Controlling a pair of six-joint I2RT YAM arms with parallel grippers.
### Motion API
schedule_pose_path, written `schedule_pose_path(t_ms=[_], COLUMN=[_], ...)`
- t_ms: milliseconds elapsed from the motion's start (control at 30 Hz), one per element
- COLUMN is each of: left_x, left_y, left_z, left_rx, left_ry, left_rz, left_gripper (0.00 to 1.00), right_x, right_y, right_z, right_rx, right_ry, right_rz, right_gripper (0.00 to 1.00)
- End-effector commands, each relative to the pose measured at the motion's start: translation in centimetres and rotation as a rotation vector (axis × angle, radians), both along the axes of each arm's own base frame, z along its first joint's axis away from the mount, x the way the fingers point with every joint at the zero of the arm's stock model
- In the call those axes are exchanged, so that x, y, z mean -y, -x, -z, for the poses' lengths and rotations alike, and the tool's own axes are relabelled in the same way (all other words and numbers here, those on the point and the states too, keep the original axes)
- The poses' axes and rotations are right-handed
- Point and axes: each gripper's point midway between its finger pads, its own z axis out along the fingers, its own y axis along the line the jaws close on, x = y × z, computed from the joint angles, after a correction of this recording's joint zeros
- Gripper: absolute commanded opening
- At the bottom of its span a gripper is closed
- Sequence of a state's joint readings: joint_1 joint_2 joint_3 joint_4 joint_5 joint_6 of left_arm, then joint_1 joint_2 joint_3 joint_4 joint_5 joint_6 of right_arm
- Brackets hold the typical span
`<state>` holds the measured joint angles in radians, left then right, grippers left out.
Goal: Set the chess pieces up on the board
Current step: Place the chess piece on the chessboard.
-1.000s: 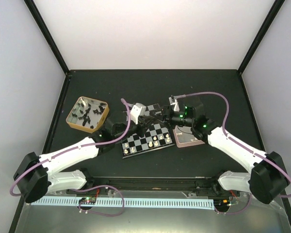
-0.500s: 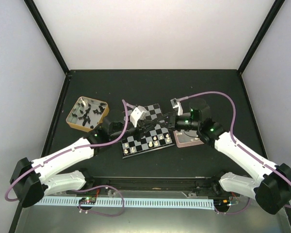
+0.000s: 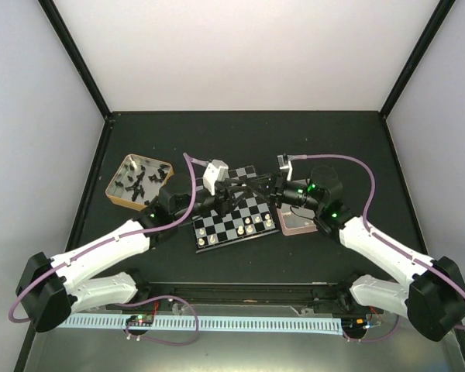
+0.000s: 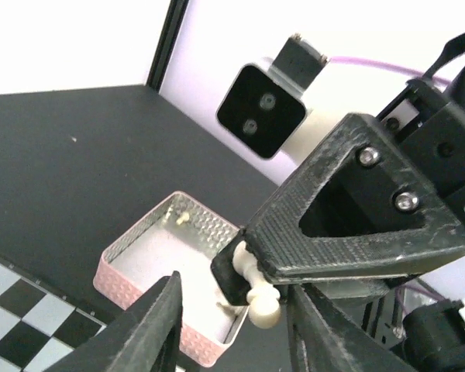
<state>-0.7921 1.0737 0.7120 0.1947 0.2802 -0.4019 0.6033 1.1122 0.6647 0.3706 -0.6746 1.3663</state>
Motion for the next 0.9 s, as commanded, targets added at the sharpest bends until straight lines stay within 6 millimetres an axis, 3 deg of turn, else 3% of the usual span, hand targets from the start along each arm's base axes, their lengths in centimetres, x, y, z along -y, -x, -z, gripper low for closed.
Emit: schedule_pose_path(t_ms=[0, 467, 733, 867], left_x=[-0.3, -1.1, -1.3, -1.3], left_y=[-0.4, 0.0, 0.3, 0.4], left_z=[-4.1, -5.8, -5.7, -5.7], left_rx=[0.066, 0.149, 0.168, 0.167], left_ry=[0.148, 0.186, 0.172, 0.172], left_rz=[-0.03, -0.04, -0.036, -0.033], left_gripper=[0.36, 0.32, 0.38, 0.32], right_x=[0.1, -0.6, -0.6, -0.6], right_y=[-0.7, -0.5, -0.5, -0.5], right_z=[-2.2, -1.1, -0.8, -0.6], right_rx=[-0.048, -0.099, -0.107, -0.108], right_ry=[-0.164, -0.162, -0.155, -0.142], right_rz=[0.035, -0.02, -0.015, -0.017], right_gripper=[0.02, 0.01, 0.01, 0.01])
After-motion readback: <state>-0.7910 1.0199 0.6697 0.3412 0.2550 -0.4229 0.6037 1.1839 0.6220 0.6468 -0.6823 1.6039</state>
